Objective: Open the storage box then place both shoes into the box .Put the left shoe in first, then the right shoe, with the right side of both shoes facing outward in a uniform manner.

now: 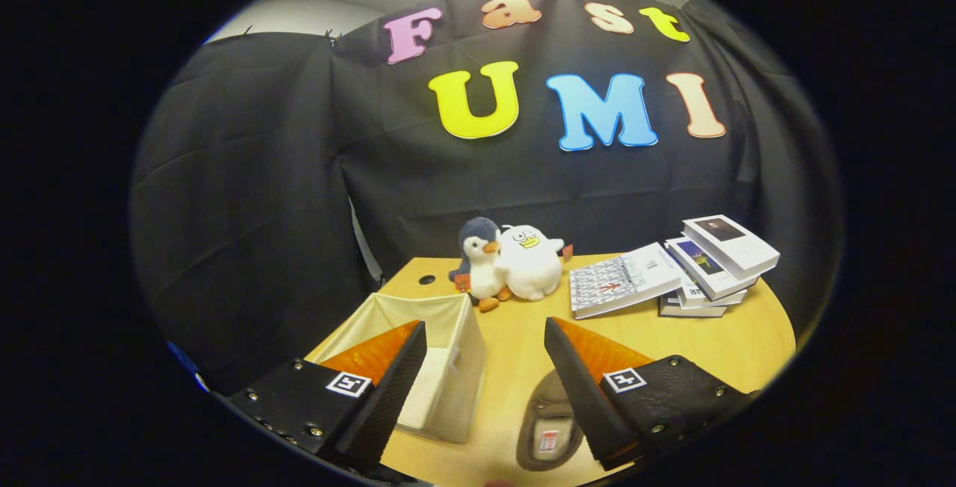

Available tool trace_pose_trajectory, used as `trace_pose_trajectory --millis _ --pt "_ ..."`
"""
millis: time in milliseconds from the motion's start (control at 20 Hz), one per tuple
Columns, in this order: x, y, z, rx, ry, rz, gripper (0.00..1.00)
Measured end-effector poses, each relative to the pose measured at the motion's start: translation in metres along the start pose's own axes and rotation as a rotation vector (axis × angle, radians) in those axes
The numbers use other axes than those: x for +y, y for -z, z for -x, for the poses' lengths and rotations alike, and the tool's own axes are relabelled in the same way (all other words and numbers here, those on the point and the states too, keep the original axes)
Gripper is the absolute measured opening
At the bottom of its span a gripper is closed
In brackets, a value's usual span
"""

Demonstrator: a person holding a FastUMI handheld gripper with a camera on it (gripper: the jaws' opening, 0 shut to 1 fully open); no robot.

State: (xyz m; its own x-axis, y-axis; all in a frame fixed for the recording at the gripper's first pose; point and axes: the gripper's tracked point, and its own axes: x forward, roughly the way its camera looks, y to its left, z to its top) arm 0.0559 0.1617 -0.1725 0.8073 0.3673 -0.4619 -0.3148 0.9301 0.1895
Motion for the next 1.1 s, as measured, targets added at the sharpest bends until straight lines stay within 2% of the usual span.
trace_pose_trajectory --millis 350,800,1100 --pt "-0.058 0.055 -0.010 0.118 0.069 0.054 0.98" --pt "-0.093 0.124 -0.026 0.273 0.076 0.067 0.98" --pt "-0.097 0.168 -0.036 0.381 0.061 0.079 0.98"
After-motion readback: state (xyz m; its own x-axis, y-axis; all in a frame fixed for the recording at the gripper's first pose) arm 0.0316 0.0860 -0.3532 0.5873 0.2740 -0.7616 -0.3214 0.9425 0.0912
